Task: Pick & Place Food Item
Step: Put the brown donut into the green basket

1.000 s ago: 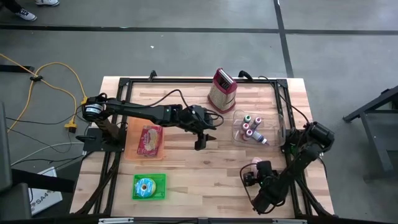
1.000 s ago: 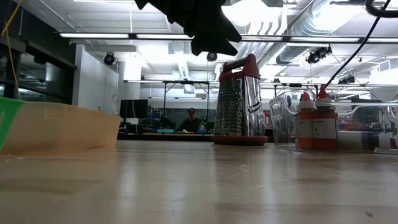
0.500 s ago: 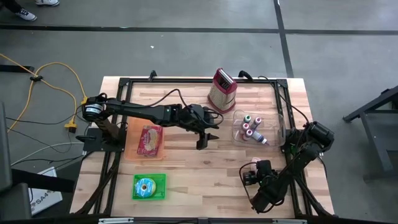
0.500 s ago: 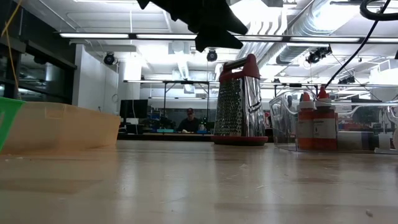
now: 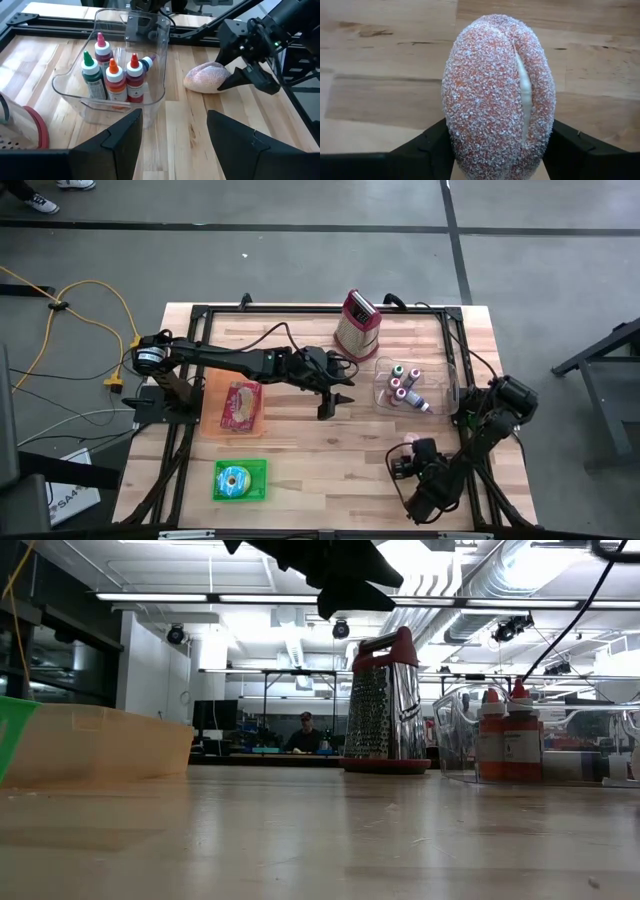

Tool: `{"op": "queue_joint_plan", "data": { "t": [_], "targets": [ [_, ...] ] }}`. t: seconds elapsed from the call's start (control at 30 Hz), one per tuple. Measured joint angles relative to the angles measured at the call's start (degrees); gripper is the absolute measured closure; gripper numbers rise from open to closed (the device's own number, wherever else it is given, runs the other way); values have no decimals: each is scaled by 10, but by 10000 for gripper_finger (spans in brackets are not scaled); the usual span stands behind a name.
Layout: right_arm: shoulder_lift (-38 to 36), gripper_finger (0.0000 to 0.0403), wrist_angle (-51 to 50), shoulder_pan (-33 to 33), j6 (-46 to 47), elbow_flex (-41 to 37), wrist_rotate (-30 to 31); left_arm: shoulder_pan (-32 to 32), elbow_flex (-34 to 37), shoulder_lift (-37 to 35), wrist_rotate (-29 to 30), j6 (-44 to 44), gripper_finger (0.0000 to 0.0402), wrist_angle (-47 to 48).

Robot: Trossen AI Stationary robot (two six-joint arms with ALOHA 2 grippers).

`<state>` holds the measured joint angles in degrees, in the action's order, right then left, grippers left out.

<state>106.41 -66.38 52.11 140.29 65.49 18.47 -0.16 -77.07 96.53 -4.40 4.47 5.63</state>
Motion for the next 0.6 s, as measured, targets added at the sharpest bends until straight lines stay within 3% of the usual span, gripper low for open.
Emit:
{"op": "queue_joint_plan", "data": {
  "t": [0.3,0.6],
  "targets": [
    [0,172,20,38,-24,0,57,0,0,0,0,0,185,1],
    [-32,172,79,58,-121,0,209,0,0,0,0,0,184,1]
  ]
}}
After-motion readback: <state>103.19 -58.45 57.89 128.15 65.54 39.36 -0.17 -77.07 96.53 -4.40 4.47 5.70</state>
